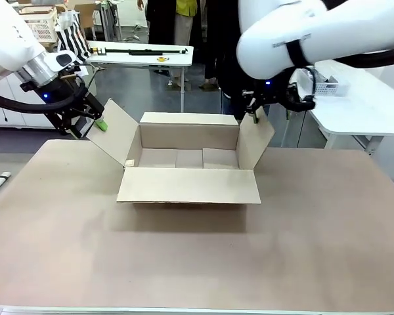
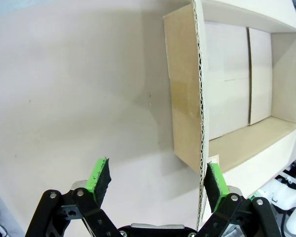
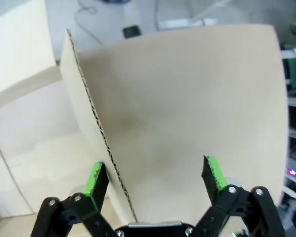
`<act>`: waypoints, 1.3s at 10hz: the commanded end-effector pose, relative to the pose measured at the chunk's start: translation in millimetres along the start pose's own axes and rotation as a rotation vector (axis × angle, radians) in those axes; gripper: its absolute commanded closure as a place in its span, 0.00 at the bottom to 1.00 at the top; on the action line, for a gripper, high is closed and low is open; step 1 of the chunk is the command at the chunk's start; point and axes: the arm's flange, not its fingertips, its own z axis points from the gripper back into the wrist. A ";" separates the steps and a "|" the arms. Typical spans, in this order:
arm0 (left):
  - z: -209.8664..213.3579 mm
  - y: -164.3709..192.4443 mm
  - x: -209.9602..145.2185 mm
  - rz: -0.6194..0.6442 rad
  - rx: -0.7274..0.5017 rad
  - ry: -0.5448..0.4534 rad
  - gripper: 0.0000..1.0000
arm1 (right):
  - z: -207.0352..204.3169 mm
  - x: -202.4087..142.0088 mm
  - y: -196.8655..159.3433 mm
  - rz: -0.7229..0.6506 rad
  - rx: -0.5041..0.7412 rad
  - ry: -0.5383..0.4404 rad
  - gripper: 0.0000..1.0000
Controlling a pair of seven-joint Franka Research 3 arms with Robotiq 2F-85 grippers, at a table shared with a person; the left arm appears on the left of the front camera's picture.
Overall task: Pack the gift set into the box.
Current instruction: Place both hands on the side flaps of the Package Box and spread them outward, then lift both hands away from the flaps of the Package Box.
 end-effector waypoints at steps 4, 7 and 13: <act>1.4 -1.8 -1.2 0.010 0.022 0.001 0.00 | -57.9 10.1 -66.0 0.032 0.399 0.181 0.00; 1.4 -1.8 -1.2 0.010 0.022 0.001 0.00 | -42.9 13.8 -41.6 0.025 0.252 0.109 0.00; 1.4 -1.8 -1.2 0.010 0.022 0.001 0.00 | -42.9 13.8 -41.6 0.025 0.252 0.109 0.00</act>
